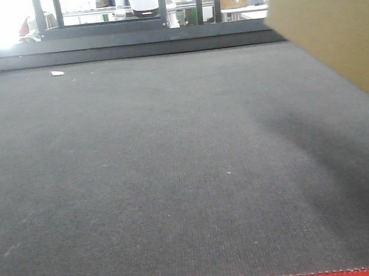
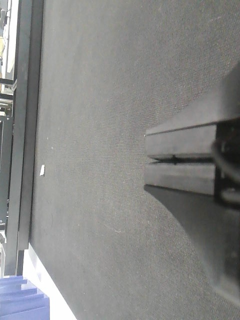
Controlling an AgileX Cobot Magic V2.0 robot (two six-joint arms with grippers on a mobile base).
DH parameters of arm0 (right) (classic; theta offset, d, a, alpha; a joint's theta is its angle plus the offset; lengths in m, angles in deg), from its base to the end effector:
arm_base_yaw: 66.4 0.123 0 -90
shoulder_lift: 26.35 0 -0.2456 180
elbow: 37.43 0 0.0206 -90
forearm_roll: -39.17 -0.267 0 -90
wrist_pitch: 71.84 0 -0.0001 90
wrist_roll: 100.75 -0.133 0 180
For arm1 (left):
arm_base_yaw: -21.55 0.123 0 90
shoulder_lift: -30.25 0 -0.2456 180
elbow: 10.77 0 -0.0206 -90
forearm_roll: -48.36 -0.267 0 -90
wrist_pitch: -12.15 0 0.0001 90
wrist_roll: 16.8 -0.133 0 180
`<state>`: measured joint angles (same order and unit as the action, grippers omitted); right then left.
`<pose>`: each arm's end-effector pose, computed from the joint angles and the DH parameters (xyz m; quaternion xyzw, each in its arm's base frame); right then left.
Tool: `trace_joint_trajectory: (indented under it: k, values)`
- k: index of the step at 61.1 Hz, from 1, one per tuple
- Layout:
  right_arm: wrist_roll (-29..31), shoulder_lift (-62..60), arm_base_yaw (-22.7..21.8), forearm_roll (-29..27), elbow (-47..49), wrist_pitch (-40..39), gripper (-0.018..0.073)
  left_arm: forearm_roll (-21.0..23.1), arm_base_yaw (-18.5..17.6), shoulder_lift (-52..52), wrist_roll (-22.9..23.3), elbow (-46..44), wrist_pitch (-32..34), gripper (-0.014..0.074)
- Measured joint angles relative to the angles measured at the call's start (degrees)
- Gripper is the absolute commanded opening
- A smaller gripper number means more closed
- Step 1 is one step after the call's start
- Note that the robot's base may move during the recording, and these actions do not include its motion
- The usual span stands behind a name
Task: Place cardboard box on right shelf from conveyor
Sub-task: 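Lift the tan box off the conveyor with the right gripper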
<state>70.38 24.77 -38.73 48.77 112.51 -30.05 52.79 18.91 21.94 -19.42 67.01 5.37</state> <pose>0.1998 0.0881 0.3043 -0.1708 0.8592 0.0743 0.4764 0.1546 -0.0083 0.1905 0.0086 0.7244 -0.0299 0.6887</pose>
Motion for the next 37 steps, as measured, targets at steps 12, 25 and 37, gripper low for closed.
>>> trace_joint_trajectory:
  k: [12, 25, 37]
  values:
    - [0.0, -12.9, 0.0, -0.11, -3.79, 1.85, 0.0141, 0.0, 0.0, 0.0, 0.0, 0.0, 0.0, -0.0116]
    - [0.0, -21.02, 0.0, -0.11, -3.79, 3.94, 0.0141, 0.0, 0.0, 0.0, 0.0, 0.0, 0.0, -0.0116]
    - [0.0, -23.3, 0.0, -0.11, -3.79, 4.07, 0.0141, 0.0, 0.0, 0.0, 0.0, 0.0, 0.0, -0.0116]
